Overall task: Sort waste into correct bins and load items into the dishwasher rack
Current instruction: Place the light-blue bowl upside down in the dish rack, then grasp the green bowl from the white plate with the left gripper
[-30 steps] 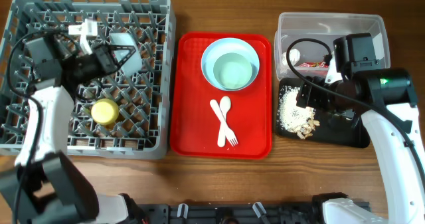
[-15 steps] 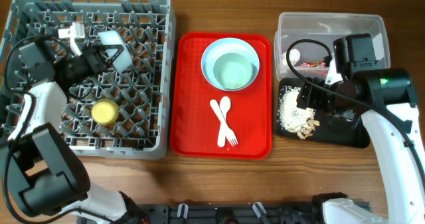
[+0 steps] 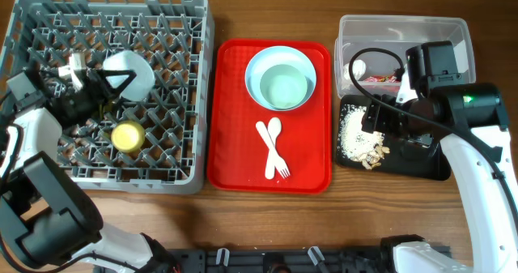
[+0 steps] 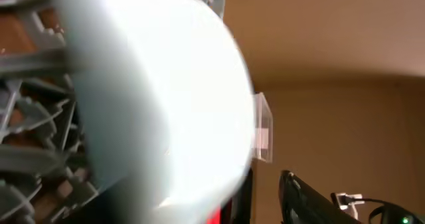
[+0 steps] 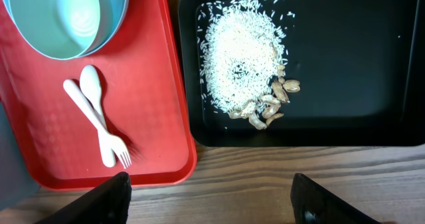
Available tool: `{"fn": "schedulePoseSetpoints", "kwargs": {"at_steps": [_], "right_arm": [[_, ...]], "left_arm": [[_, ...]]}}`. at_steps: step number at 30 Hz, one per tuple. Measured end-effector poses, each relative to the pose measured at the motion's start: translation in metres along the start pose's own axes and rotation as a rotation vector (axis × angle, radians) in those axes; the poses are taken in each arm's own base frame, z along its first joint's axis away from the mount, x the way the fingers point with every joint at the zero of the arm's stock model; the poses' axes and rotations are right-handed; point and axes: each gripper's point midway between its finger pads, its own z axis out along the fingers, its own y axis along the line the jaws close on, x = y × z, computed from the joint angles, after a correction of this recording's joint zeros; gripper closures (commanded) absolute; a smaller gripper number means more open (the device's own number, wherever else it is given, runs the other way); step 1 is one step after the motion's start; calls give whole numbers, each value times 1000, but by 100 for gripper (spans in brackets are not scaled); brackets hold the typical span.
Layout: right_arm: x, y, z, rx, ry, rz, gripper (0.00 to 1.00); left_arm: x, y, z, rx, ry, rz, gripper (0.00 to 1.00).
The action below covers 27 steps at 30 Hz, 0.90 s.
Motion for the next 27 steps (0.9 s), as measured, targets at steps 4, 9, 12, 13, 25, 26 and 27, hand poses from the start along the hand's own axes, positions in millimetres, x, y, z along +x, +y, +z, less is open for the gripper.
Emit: {"fn": "schedulePoseSetpoints", "kwargs": {"at_steps": [4, 9, 12, 13, 25, 26, 27], "right_arm": [[0, 0, 0, 0, 0, -7, 23], [1, 0, 0, 1, 3, -9, 23], [2, -1, 0, 2, 7, -11, 23], [2, -1, 0, 2, 7, -11, 24], [1, -8, -1, 10, 10, 74, 19], [0, -11, -1, 7, 10, 91, 19], [0, -13, -1, 7, 12, 103, 19]], "left_arm": [[1, 4, -5, -12, -5, -36, 16], [2, 11, -13, -90, -25, -67, 0], [11, 19, -32, -278, -68, -134, 0], [10, 17, -37, -312, -87, -125, 0], [42, -96, -50, -410, -215, 256, 0], [51, -103, -39, -422, -188, 299, 0], [59, -106, -30, -438, -166, 329, 0]]}}
